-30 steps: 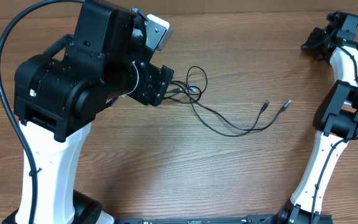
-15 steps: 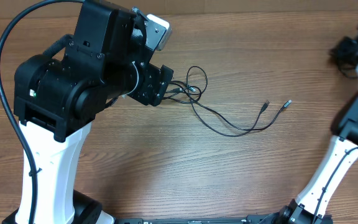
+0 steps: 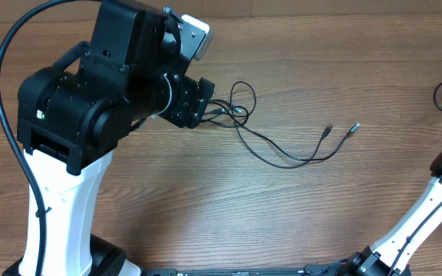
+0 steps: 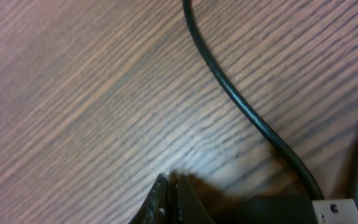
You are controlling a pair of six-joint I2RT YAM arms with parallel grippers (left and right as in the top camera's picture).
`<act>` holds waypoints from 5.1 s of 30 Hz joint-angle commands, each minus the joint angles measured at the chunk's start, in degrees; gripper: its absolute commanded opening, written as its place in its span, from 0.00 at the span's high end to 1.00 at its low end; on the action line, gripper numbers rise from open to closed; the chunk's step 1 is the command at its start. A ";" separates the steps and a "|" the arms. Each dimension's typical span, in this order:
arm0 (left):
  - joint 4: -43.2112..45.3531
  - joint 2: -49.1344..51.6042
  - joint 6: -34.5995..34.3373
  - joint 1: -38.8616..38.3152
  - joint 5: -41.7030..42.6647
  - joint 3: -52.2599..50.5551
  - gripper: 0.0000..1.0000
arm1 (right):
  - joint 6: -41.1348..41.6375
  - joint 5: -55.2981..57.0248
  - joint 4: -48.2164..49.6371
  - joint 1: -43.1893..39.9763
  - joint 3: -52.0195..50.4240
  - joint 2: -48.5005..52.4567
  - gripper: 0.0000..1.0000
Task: Untangle cables
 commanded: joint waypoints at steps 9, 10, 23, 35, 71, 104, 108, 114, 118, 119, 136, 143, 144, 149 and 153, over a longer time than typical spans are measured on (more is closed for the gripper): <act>0.04 0.13 1.33 0.22 -1.33 0.44 0.29 | -6.73 -3.45 -10.08 2.56 -2.56 -21.62 0.96; 0.07 0.26 1.33 0.22 -1.75 0.44 0.30 | -6.73 -5.14 -10.95 2.56 -2.56 -23.71 0.96; 0.17 2.47 1.31 0.22 -2.60 0.44 0.32 | 8.72 -31.41 -9.11 3.39 -2.58 -45.83 0.93; 0.33 6.88 2.47 0.22 -2.84 0.44 0.31 | 14.03 -31.36 -6.14 8.48 -9.42 -64.54 0.91; 20.81 -8.26 -1.73 0.28 -22.99 0.61 0.25 | 15.47 -8.92 28.30 59.06 -64.43 -64.61 0.54; 11.17 -10.86 -2.34 0.28 -28.41 0.61 0.31 | 13.77 -0.07 30.95 65.31 -64.52 -40.13 0.53; 11.17 -10.86 -2.36 0.28 -28.35 0.61 0.31 | 13.79 -0.11 32.46 65.44 -64.52 -39.98 0.54; 9.51 -10.86 -2.38 0.28 -28.26 0.61 0.31 | 13.79 -0.04 33.99 65.68 -64.52 -39.95 0.54; 8.81 -10.86 -2.38 0.26 -28.24 0.61 0.32 | 13.81 -0.07 35.19 66.27 -64.52 -39.21 0.62; 8.68 -10.86 -2.38 0.26 -28.24 0.61 0.32 | 13.81 -0.04 35.65 66.58 -64.52 -38.93 0.71; 7.98 -10.86 -2.80 0.26 -28.24 0.61 0.31 | 14.47 -8.35 32.39 67.82 -54.34 -55.89 0.96; 6.88 -10.86 -3.89 0.26 -27.34 0.61 0.34 | 8.72 3.37 15.10 67.82 -44.76 -59.54 0.94; 6.64 -10.86 -3.89 0.26 -27.36 0.61 0.34 | 8.70 3.61 13.55 67.82 -44.76 -58.55 0.85; 6.54 -10.86 -4.13 0.26 -26.69 0.61 0.34 | 8.83 2.62 10.64 68.26 -44.76 -51.76 0.00; 6.54 -10.88 -4.09 0.26 -26.73 0.61 0.34 | 9.14 0.09 11.15 69.57 -44.76 -45.51 0.00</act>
